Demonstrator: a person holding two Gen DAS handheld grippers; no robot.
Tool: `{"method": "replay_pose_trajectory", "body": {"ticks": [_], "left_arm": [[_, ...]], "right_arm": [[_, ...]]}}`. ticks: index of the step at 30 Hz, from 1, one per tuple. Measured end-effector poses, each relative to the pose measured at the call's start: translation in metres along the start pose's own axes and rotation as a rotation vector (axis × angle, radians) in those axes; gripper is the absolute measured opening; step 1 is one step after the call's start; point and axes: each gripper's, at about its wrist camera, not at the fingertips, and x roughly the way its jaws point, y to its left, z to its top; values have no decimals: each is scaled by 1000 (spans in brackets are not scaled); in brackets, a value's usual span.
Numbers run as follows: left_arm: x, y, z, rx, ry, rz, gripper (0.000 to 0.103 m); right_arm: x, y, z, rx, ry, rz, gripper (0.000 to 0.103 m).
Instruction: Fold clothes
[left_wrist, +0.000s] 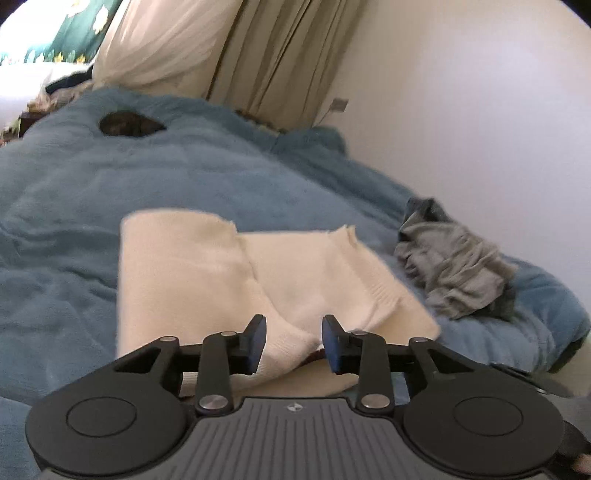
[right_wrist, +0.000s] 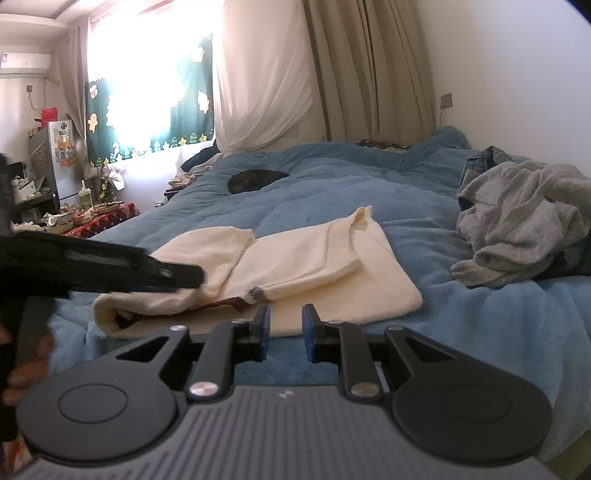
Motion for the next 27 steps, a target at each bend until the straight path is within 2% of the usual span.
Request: {"method": "replay_pose_trajectory", "body": {"ticks": [4, 7, 8, 10, 13, 16, 17, 18, 22, 27], "left_arm": [[-35, 7, 0, 5, -51, -4, 33], [-51, 26, 1, -36, -89, 52, 31], [-51, 35, 1, -57, -89, 73, 30], [-46, 52, 2, -102, -66, 93, 14], [-41, 68, 3, -124, -28, 111, 13], [-38, 71, -1, -120, -16, 104, 13], [-37, 72, -2, -115, -11, 105, 13], [-36, 72, -3, -110, -7, 107, 13], [-36, 78, -7, -98, 20, 124, 14], [-39, 88, -10, -142, 44, 139, 11]], "right_arm": [[6, 8, 5, 6, 1, 28, 21], [13, 21, 9, -5, 2, 64, 23], [15, 26, 10, -8, 3, 78, 25], [20, 38, 14, -15, 11, 106, 28], [38, 51, 20, -38, 50, 104, 30], [55, 55, 24, -1, 118, 106, 30], [59, 55, 23, 10, 138, 115, 22], [61, 57, 22, 12, 152, 119, 8], [53, 64, 19, -31, 157, 120, 7], [46, 62, 8, -37, 172, 114, 7]]}}
